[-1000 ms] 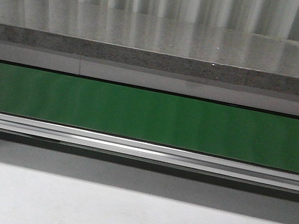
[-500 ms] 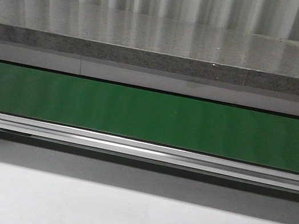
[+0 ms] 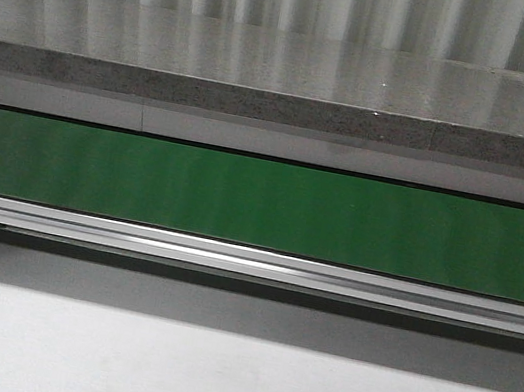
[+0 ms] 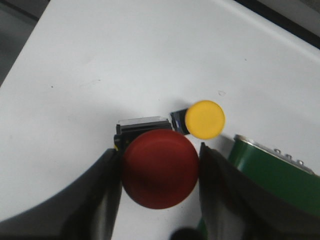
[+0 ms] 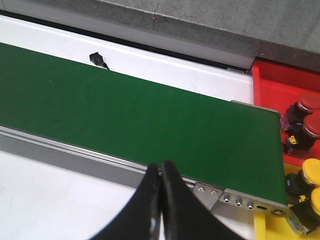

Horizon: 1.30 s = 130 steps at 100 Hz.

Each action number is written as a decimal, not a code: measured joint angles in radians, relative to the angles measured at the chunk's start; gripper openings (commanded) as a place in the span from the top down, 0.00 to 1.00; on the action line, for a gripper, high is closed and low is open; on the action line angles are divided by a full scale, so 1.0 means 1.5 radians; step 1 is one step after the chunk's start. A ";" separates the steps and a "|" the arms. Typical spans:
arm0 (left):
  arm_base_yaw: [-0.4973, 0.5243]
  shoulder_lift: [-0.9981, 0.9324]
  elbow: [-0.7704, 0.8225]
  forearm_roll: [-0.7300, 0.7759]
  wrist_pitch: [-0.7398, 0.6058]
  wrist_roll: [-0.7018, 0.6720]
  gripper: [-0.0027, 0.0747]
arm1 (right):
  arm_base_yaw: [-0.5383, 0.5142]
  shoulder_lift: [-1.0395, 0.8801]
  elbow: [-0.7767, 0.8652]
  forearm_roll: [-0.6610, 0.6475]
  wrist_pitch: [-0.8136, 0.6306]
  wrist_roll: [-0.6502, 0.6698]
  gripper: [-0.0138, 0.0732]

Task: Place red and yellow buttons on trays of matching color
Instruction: 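Set the red button on the belt start and open the left gripper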

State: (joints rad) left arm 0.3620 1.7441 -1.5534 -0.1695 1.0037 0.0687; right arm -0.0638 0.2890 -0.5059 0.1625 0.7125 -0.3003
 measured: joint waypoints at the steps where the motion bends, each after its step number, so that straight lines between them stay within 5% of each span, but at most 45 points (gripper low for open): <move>1: -0.002 -0.009 0.009 0.000 -0.002 0.001 0.66 | 0.000 0.000 0.000 0.000 0.000 0.000 0.92; 48: -0.124 -0.157 0.217 0.000 -0.050 0.010 0.66 | 0.000 0.000 0.000 0.000 0.000 0.000 0.92; 94: -0.146 -0.148 0.253 0.000 -0.067 0.010 0.65 | 0.000 0.000 0.000 0.000 0.000 0.000 0.92; 104: -0.146 -0.136 0.253 -0.002 -0.065 0.010 0.54 | 0.000 0.000 0.000 0.000 0.000 0.000 0.92; 119: -0.146 -0.135 0.253 -0.007 -0.066 0.010 0.21 | 0.000 0.000 0.000 0.000 0.000 0.000 0.92; 130: -0.146 -0.135 0.253 -0.021 -0.080 0.010 0.19 | 0.000 0.000 0.000 0.000 0.000 0.000 0.92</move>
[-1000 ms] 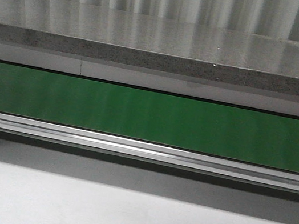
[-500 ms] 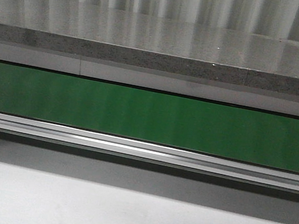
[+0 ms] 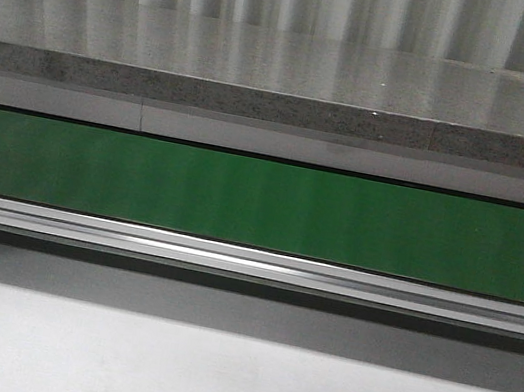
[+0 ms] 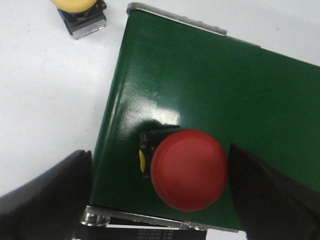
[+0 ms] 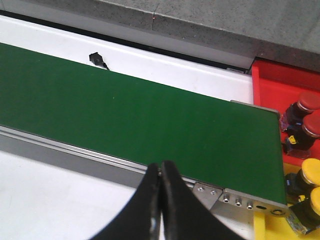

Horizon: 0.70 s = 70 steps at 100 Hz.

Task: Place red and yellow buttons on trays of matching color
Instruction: 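Set the red button on the belt start and open the left gripper, then grasp a yellow button on the table with the left gripper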

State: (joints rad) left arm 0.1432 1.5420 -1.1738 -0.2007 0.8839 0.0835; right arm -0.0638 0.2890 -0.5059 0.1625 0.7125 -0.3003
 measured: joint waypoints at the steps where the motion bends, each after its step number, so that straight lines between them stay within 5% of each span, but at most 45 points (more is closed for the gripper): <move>1: 0.000 0.000 0.000 -0.001 -0.002 0.000 0.19 | 0.000 0.000 0.000 0.000 0.000 0.000 0.92; 70: 0.054 0.090 -0.157 -0.022 0.015 -0.097 0.26 | 0.000 0.000 0.000 0.000 0.000 0.000 0.92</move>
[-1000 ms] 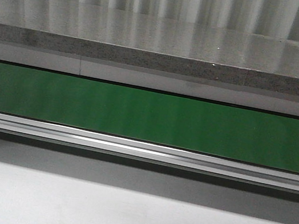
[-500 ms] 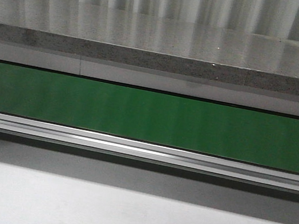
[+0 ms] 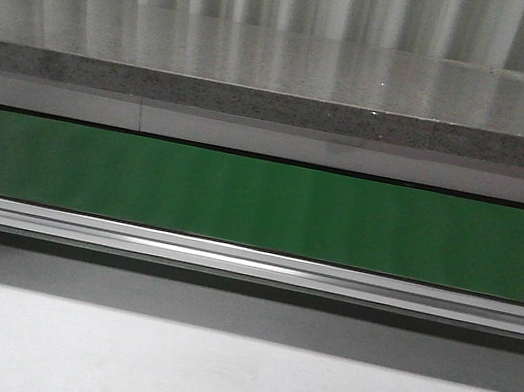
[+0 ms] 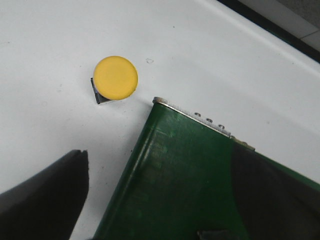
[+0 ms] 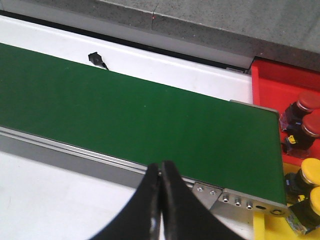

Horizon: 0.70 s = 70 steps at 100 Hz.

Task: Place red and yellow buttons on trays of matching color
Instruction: 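Grasp a yellow button on the table with the left gripper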

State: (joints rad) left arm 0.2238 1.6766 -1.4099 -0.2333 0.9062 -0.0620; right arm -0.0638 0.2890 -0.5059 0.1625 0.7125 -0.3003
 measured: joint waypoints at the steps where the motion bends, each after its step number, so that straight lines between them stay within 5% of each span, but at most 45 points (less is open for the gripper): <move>1: 0.001 0.005 -0.002 0.000 0.000 -0.003 0.26 | 0.000 0.000 0.000 0.000 0.000 0.000 0.92; 39: 0.007 0.166 -0.134 0.012 0.063 -0.192 0.26 | 0.000 0.000 0.000 0.000 0.000 0.000 0.92; 70: 0.007 0.238 -0.190 0.039 0.089 -0.253 0.26 | 0.000 0.000 0.000 0.000 0.000 0.000 0.92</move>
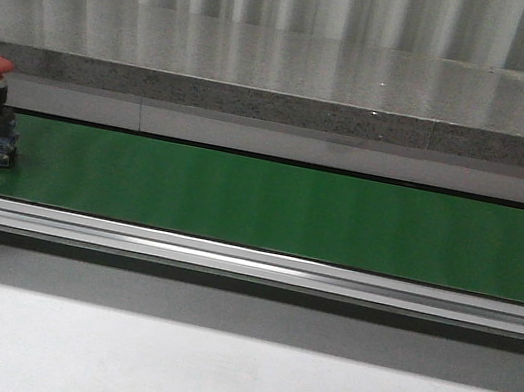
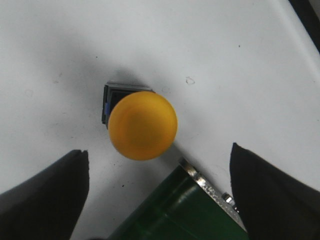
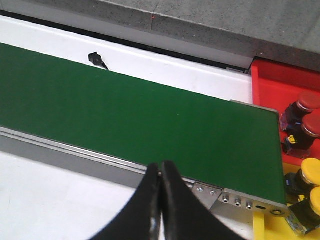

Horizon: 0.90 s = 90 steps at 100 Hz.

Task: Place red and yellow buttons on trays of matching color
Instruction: 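Grasp a yellow button on the table with the left gripper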

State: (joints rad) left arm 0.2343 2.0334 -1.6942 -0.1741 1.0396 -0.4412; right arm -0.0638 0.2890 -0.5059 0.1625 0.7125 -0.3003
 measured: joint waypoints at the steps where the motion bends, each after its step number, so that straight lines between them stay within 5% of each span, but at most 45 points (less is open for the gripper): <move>1: 0.000 0.000 0.000 0.001 0.000 0.000 0.26 | 0.000 0.000 0.000 0.000 0.000 0.000 0.92; 30: 0.017 0.040 -0.005 0.003 -0.003 -0.012 0.27 | 0.000 0.000 0.000 0.000 0.000 0.000 0.92; 90: 0.019 0.051 -0.005 0.003 -0.029 -0.013 0.74 | 0.000 0.000 0.000 0.000 0.000 0.000 0.92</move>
State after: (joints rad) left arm 0.2635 2.1098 -1.7018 -0.1697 0.9960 -0.4599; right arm -0.0638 0.2890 -0.5059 0.1625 0.7125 -0.3003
